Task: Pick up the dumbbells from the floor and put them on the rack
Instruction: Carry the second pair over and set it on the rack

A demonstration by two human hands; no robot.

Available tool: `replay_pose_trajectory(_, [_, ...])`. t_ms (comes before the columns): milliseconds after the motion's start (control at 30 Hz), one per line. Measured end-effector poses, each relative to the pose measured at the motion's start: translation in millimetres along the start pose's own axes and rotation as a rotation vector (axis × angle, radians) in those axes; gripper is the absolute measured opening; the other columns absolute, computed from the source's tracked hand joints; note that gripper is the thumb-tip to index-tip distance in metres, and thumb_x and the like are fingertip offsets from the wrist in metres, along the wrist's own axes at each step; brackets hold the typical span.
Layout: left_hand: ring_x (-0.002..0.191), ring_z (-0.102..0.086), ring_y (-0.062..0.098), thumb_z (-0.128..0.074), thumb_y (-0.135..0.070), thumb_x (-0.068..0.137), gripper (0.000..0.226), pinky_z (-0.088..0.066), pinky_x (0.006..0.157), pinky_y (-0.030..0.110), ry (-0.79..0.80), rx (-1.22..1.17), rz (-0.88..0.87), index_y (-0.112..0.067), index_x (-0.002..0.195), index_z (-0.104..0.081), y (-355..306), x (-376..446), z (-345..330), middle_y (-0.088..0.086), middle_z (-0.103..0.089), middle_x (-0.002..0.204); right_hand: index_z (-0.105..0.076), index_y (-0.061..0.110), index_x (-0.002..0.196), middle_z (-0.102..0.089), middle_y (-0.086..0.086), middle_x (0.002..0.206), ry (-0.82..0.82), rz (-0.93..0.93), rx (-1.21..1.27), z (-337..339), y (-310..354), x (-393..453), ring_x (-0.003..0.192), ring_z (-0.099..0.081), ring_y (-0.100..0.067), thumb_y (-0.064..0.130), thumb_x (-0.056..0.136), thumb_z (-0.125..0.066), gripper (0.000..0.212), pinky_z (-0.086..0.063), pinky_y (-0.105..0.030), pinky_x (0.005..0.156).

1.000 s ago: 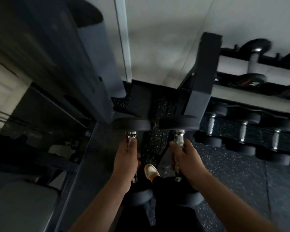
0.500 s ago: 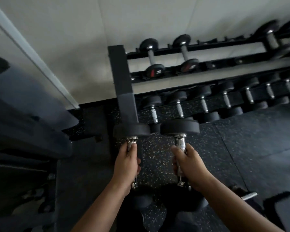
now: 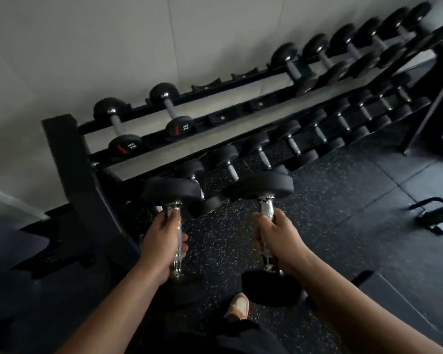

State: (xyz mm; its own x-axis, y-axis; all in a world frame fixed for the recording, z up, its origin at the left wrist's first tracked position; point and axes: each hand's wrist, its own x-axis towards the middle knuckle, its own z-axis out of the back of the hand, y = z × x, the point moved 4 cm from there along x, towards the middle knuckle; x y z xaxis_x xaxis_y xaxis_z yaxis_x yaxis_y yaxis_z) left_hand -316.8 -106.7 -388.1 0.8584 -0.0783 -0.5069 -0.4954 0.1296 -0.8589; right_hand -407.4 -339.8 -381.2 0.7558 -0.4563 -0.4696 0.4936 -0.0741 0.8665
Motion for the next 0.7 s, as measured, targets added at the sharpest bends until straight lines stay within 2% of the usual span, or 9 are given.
replay_pose_trajectory(200, [0.047,-0.055,0.019,-0.054,-0.049,0.093,0.021,-0.045,0.047,0.03,0.047,0.004,0.02,-0.03,0.096,-0.063,-26.8,49.4,-53.5,0.012,-0.061,0.067,-0.053,0.009,0.093,-0.058,-0.003,0.052,-0.046,-0.007,0.029,41.1,17.9,50.4,0.041,-0.052,-0.017,0.032,0.093,-0.06,0.024,-0.044,-0.03,0.04])
replay_pose_trajectory(367, [0.045,-0.055,0.022,-0.053,-0.05,0.093,0.02,-0.045,0.049,0.032,0.072,0.004,0.083,-0.033,0.092,-0.063,-39.4,113.3,-88.7,0.01,-0.062,0.061,-0.054,0.009,0.09,-0.058,-0.005,0.054,-0.049,-0.073,0.04,44.6,31.8,112.6,0.044,-0.052,-0.02,0.035,0.092,-0.06,0.026,-0.044,-0.032,0.042])
replay_pose_trajectory(500, [0.043,-0.055,0.02,-0.052,-0.046,0.096,0.022,-0.043,0.043,0.027,0.089,-0.012,0.118,-0.027,0.098,-0.062,-57.3,176.6,-118.3,0.009,-0.06,0.057,-0.053,0.008,0.093,-0.057,-0.006,0.057,-0.071,-0.129,0.087,39.3,49.8,173.2,0.045,-0.051,-0.02,0.028,0.093,-0.06,0.022,-0.044,-0.032,0.042])
replay_pose_trajectory(600, [0.045,-0.055,0.019,-0.052,-0.044,0.096,0.026,-0.042,0.038,0.026,0.092,-0.013,0.101,-0.02,0.102,-0.061,-80.0,221.0,-136.9,0.013,-0.059,0.067,-0.056,0.01,0.098,-0.059,-0.004,0.056,-0.052,-0.126,0.067,39.7,71.8,216.7,0.047,-0.053,-0.02,0.03,0.091,-0.062,0.022,-0.046,-0.035,0.047])
replay_pose_trajectory(700, [0.046,-0.055,0.019,-0.053,-0.044,0.095,0.022,-0.043,0.042,0.027,0.079,-0.01,0.122,-0.024,0.101,-0.061,-100.7,254.6,-148.6,0.012,-0.059,0.067,-0.057,0.007,0.099,-0.059,-0.003,0.054,-0.073,-0.13,0.026,43.6,92.3,254.9,0.046,-0.054,-0.02,0.031,0.093,-0.061,0.024,-0.045,-0.034,0.046])
